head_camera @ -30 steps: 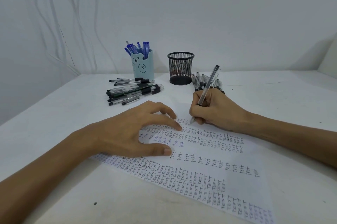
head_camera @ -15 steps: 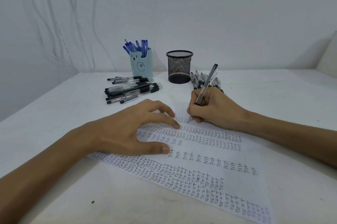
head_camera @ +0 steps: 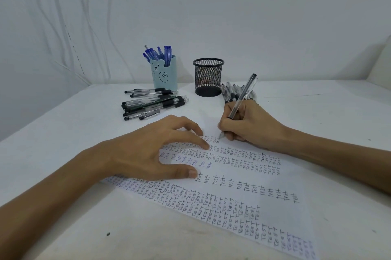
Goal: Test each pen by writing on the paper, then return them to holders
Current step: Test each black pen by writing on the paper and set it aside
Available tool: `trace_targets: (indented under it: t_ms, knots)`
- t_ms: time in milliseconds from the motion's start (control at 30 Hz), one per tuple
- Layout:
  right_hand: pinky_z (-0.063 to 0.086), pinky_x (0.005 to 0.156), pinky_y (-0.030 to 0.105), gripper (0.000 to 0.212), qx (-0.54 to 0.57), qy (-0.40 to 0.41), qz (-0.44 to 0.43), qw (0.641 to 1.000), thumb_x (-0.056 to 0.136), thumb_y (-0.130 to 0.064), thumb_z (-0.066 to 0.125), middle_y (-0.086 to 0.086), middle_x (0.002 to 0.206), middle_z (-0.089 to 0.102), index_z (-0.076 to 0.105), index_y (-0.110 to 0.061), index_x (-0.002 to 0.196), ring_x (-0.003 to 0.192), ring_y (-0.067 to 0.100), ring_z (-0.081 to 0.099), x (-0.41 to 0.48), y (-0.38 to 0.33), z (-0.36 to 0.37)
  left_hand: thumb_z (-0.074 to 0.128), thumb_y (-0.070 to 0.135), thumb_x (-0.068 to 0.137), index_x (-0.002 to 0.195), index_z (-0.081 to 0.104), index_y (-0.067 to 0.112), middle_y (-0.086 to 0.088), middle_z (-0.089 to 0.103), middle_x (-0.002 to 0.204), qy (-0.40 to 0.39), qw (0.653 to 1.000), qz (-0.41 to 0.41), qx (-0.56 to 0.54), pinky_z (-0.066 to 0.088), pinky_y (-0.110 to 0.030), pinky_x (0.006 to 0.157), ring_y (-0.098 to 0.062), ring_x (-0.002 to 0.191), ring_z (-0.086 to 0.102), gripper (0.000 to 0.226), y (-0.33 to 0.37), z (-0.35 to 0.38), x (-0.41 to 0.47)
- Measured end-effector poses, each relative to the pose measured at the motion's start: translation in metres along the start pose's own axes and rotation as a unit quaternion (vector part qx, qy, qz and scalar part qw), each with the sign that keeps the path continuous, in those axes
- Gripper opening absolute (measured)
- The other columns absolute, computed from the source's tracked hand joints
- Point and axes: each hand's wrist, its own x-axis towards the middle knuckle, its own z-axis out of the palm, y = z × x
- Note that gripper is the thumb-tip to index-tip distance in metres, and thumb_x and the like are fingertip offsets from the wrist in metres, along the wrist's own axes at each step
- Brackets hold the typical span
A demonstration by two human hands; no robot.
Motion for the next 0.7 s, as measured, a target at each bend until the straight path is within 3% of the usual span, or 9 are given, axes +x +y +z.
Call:
trace_targets:
  t_ms: [167,333,433,567,700]
  knots:
    - [0.040,0.047,0.022,0.017,-0.013,0.011,0.000,1.000,0.088,-0.005,0.067,0.015,0.060,0.067,0.061,0.004,0.075,0.048,0.019,0.045,0.001,0.002,0.000,0.066,0.066,0.089,0.138,0.052,0.058,0.035,0.035,0.148,0.004,1.000,0.005,0.003,0.025,-0.008,0.110,0.006,0.143,0.031,0.051,-0.001,0.001,0.000]
    - [0.036,0.044,0.018,0.020,-0.016,0.024,0.021,0.999,0.088,-0.006,0.064,0.013,0.057,0.063,0.056,0.000,0.071,0.044,0.014,0.043,0.002,0.000,0.001,0.064,0.067,0.090,0.138,0.052,0.058,0.034,0.035,0.148,0.002,1.000,0.005,0.005,0.031,-0.023,0.116,0.004,0.144,0.032,0.051,-0.001,0.001,0.000]
    - [0.031,0.041,0.023,0.026,0.093,0.053,0.074,0.992,0.095,-0.012,0.057,0.012,0.057,0.058,0.056,-0.009,0.069,0.048,0.020,0.040,0.006,-0.001,0.000,0.057,0.066,0.095,0.138,0.054,0.053,0.031,0.039,0.147,0.013,1.000,0.010,0.002,0.034,-0.027,0.115,0.000,0.144,0.035,0.045,-0.003,0.001,0.000]
    - [0.034,0.046,0.022,0.043,0.219,0.074,0.108,0.967,0.104,-0.031,0.052,0.010,0.069,0.061,0.066,-0.011,0.069,0.054,0.018,0.049,0.012,0.002,-0.004,0.046,0.066,0.100,0.132,0.060,0.042,0.025,0.051,0.138,0.096,0.994,-0.003,0.059,0.042,-0.031,0.112,0.000,0.136,0.044,0.043,-0.012,0.005,0.001]
    - [0.038,0.043,0.021,0.024,0.179,0.041,0.052,0.982,0.100,-0.026,0.063,0.015,0.073,0.063,0.062,-0.007,0.086,0.051,0.017,0.053,0.009,0.008,-0.007,0.056,0.046,0.099,0.118,0.066,0.033,0.015,0.063,0.125,0.204,0.963,-0.042,0.170,0.049,-0.039,0.099,-0.011,0.123,0.055,0.026,-0.035,0.001,0.001]
